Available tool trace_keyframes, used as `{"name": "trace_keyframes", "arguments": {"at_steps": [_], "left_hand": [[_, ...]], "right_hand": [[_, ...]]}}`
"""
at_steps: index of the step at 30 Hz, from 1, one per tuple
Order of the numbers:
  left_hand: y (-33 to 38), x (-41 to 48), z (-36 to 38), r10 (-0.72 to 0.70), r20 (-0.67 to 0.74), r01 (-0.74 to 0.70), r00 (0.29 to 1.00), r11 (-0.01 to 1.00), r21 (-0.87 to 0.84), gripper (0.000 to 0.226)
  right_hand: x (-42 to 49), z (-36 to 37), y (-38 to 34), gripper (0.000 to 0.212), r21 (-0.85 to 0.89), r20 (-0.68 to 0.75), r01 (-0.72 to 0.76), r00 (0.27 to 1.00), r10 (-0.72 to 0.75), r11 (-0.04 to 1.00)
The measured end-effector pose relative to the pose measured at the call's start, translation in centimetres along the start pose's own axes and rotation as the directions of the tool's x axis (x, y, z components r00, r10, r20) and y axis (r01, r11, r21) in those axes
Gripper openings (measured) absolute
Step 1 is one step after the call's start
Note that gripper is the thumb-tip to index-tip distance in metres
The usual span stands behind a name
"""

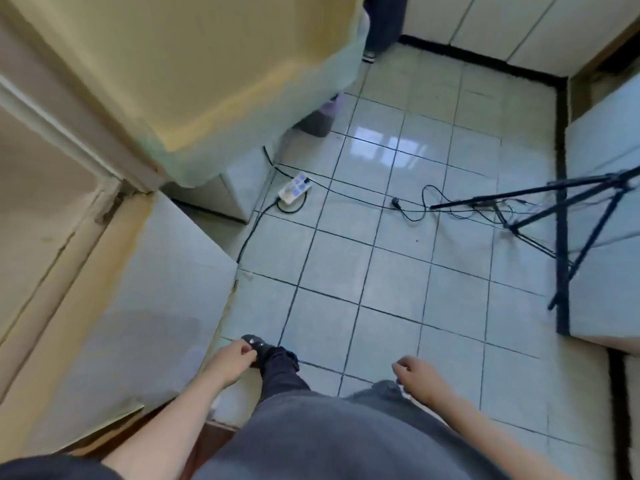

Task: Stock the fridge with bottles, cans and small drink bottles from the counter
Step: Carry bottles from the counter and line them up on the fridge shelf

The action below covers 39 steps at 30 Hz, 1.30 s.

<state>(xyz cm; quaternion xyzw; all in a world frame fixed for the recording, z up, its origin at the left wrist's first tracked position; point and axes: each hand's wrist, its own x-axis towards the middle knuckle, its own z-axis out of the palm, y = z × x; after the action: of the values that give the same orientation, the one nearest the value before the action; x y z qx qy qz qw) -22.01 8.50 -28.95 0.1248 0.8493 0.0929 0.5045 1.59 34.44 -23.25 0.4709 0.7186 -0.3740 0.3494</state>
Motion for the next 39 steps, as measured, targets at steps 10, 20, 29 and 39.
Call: {"name": "trace_keyframes", "arguments": {"at_steps": [10,20,29,39], "left_hand": [[17.0,-2.3,15.7,0.017,0.089,-0.026,0.996,0.995,0.1,0.023],[38.2,-6.0,26.2,0.307,0.369,-0.458,0.877,0.766,0.451,0.018],[49.8,-4.0,35.4,0.2,0.539,-0.556,0.818,0.516,0.652,0.024],[73.6,-3.2,48.0,0.291,0.604,-0.658,0.742,0.145,0.739,0.034]], "right_hand": [[-4.0,-3.1,26.6,0.017,0.36,-0.086,-0.197,0.966,0.243,0.912],[-7.5,-0.7,40.8,0.022,0.863,-0.041,-0.257,0.822,0.568,0.434],[-6.9,0.1,48.1,0.027,0.97,0.131,-0.226,0.796,0.591,0.089],[-8.6,-8.0,60.3,0.015,0.964,0.247,-0.084,0.625,0.74,-0.251]]}}
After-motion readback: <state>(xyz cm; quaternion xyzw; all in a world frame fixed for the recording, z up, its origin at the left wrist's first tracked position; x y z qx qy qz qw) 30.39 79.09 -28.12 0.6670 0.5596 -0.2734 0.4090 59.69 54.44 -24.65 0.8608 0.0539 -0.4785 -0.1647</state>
